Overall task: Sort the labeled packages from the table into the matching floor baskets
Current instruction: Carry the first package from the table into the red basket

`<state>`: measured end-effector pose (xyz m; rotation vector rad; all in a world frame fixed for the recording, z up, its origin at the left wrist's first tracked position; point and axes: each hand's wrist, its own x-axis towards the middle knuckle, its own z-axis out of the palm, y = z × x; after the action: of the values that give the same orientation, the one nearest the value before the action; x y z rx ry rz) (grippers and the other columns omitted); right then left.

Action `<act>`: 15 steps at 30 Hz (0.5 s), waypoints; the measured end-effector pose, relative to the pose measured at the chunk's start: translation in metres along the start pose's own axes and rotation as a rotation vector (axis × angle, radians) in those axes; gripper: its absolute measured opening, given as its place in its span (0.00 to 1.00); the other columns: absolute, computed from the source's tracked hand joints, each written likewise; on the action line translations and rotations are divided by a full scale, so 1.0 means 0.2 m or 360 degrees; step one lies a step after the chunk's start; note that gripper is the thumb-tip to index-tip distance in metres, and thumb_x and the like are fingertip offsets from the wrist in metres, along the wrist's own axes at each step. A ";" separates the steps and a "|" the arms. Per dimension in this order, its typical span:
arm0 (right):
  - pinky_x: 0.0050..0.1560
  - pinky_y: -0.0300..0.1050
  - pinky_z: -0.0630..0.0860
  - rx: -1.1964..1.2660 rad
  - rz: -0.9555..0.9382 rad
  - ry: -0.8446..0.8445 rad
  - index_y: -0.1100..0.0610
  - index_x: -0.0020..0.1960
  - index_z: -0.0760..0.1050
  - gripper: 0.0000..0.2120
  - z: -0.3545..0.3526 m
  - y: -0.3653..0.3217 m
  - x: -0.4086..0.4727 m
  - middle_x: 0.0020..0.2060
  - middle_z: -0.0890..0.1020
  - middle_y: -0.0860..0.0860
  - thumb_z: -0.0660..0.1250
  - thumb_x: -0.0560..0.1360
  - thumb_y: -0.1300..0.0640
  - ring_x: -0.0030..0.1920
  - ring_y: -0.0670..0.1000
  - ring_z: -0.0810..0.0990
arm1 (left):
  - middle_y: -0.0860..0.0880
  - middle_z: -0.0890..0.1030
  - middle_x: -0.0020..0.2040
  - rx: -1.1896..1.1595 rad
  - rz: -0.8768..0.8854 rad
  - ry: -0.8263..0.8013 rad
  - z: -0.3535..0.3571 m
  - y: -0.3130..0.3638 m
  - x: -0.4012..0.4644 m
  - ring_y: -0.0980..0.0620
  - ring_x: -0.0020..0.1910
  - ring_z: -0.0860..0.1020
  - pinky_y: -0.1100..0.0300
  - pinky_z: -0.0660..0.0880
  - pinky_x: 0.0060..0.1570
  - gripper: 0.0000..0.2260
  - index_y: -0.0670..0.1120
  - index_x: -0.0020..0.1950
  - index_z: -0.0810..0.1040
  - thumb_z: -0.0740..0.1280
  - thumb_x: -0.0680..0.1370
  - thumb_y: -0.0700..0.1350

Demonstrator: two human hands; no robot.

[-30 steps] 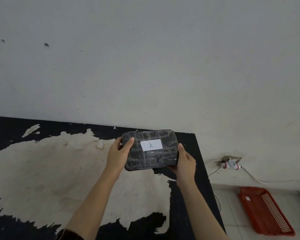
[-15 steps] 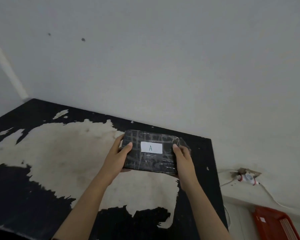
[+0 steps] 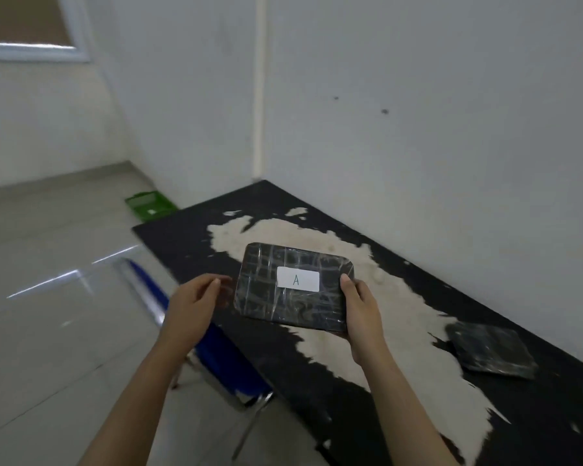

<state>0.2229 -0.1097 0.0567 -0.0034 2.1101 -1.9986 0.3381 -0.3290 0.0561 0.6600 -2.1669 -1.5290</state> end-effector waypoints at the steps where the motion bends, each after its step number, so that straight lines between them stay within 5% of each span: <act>1: 0.49 0.56 0.82 -0.0003 -0.0007 -0.0067 0.53 0.52 0.74 0.12 0.13 0.01 -0.04 0.46 0.83 0.52 0.59 0.78 0.45 0.46 0.52 0.83 | 0.52 0.84 0.43 0.0046 -0.0032 0.0053 -0.15 -0.06 -0.04 0.57 0.41 0.82 0.62 0.77 0.42 0.11 0.49 0.51 0.81 0.59 0.80 0.41; 5: 0.42 0.49 0.81 -0.0011 0.0042 -0.0376 0.51 0.53 0.75 0.13 0.64 0.05 -0.27 0.47 0.84 0.51 0.61 0.78 0.44 0.45 0.51 0.84 | 0.50 0.84 0.41 0.0172 -0.0167 0.0215 -0.73 -0.30 -0.28 0.55 0.37 0.83 0.62 0.74 0.37 0.10 0.53 0.46 0.80 0.61 0.79 0.40; 11: 0.52 0.62 0.80 -0.0058 0.0119 -0.0747 0.53 0.53 0.77 0.14 1.35 0.12 -0.64 0.49 0.84 0.56 0.63 0.77 0.44 0.48 0.57 0.83 | 0.50 0.84 0.43 0.0264 -0.0338 0.0501 -1.44 -0.56 -0.63 0.54 0.41 0.83 0.60 0.75 0.41 0.08 0.50 0.51 0.80 0.62 0.79 0.42; 15: 0.48 0.56 0.82 -0.0111 0.0176 -0.0961 0.54 0.55 0.76 0.15 1.73 0.18 -0.80 0.50 0.83 0.56 0.62 0.77 0.44 0.49 0.56 0.83 | 0.53 0.83 0.43 0.0273 -0.0395 0.0678 -1.76 -0.68 -0.76 0.55 0.41 0.82 0.62 0.75 0.40 0.08 0.53 0.50 0.80 0.62 0.79 0.43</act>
<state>0.4441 -0.4214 0.0337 -0.4344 1.7388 -1.5933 0.6813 -0.5440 0.0314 1.2282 -1.9510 -1.1808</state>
